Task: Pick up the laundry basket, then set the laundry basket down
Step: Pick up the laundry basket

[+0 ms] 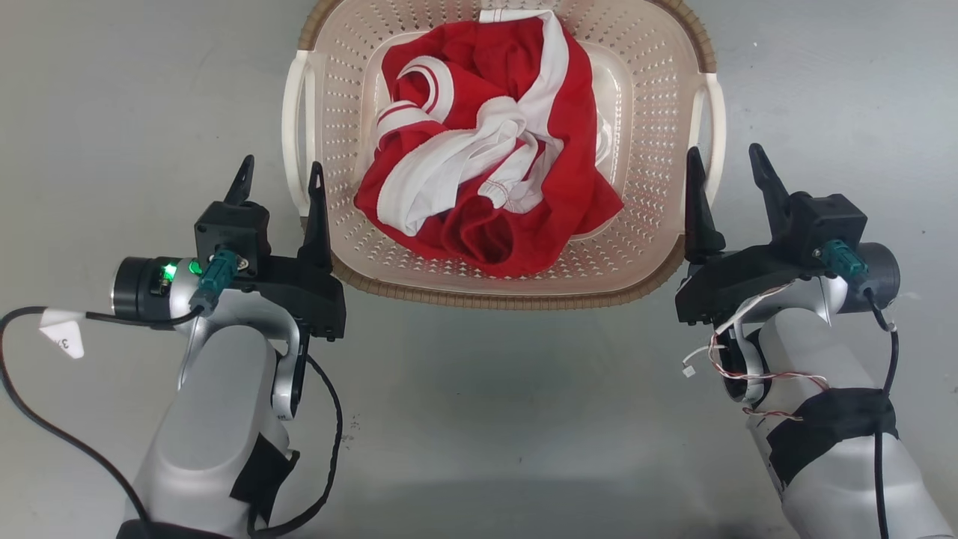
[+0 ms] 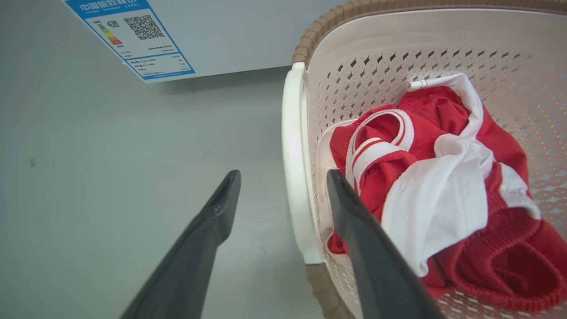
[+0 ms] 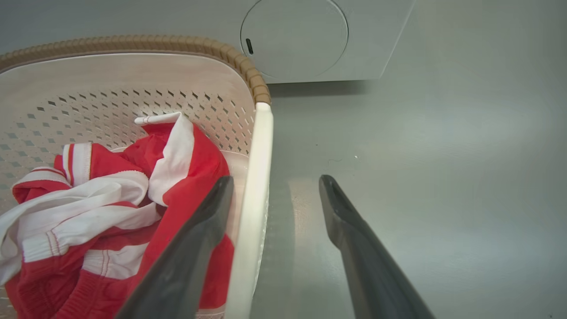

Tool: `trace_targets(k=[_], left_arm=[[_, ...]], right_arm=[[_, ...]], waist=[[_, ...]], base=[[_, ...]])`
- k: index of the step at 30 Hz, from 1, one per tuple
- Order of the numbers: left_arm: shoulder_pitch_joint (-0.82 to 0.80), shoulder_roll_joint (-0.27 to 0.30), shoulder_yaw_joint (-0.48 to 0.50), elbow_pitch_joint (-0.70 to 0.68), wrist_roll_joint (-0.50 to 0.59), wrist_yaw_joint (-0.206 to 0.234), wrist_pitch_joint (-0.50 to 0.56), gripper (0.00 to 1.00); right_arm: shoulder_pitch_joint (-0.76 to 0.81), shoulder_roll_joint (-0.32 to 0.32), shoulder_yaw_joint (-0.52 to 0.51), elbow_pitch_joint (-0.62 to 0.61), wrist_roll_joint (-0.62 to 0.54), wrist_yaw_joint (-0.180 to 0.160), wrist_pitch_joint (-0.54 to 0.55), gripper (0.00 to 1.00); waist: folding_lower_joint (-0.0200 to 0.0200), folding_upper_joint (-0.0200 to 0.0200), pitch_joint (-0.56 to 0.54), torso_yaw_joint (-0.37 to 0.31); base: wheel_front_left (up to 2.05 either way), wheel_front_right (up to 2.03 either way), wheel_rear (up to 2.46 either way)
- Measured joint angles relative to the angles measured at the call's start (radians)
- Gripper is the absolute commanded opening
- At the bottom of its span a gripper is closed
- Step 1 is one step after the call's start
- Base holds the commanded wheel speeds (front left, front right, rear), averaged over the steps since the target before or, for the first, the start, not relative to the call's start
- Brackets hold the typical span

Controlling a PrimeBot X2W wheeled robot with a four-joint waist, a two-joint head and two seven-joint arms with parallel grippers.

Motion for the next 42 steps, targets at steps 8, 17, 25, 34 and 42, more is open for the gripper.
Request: trace_targets(k=[8, 17, 25, 34, 42], left_arm=[[-0.057, -0.002, -0.011, 0.074, -0.009, -0.019, -0.003, 1.0], [-0.129, -0.008, -0.035, 0.155, -0.009, -0.037, 0.001, 1.0], [-0.168, -0.011, -0.055, 0.224, -0.019, -0.046, 0.006, 1.0], [-0.209, -0.028, -0.09, 0.285, -0.044, -0.061, 0.01, 0.0], [-0.218, -0.023, -0.122, 0.313, -0.098, -0.061, 0.01, 0.0]], right_arm=[[-0.046, 0.0, 0.021, 0.062, 0.022, 0.0, 0.0, 1.0], [-0.099, -0.001, 0.071, 0.119, 0.055, -0.001, 0.0, 1.0], [-0.132, -0.002, 0.116, 0.169, 0.1, -0.012, 0.0, 1.0], [-0.182, -0.006, 0.175, 0.213, 0.161, -0.026, -0.002, 0.07], [-0.196, -0.003, 0.215, 0.248, 0.221, -0.039, -0.001, 0.0]], waist=[[-0.0001, 0.0, 0.024, 0.009], [-0.0001, -0.0002, 0.053, 0.017], [-0.0001, -0.0002, 0.062, 0.026], [-0.0002, -0.0003, 0.071, 0.03], [-0.0001, -0.0002, 0.058, 0.023]], base=[[0.0, 0.0, 0.0], [0.0, 0.0, 0.0], [0.0, 0.0, 0.0], [0.0, 0.0, 0.0], [0.0, 0.0, 0.0]])
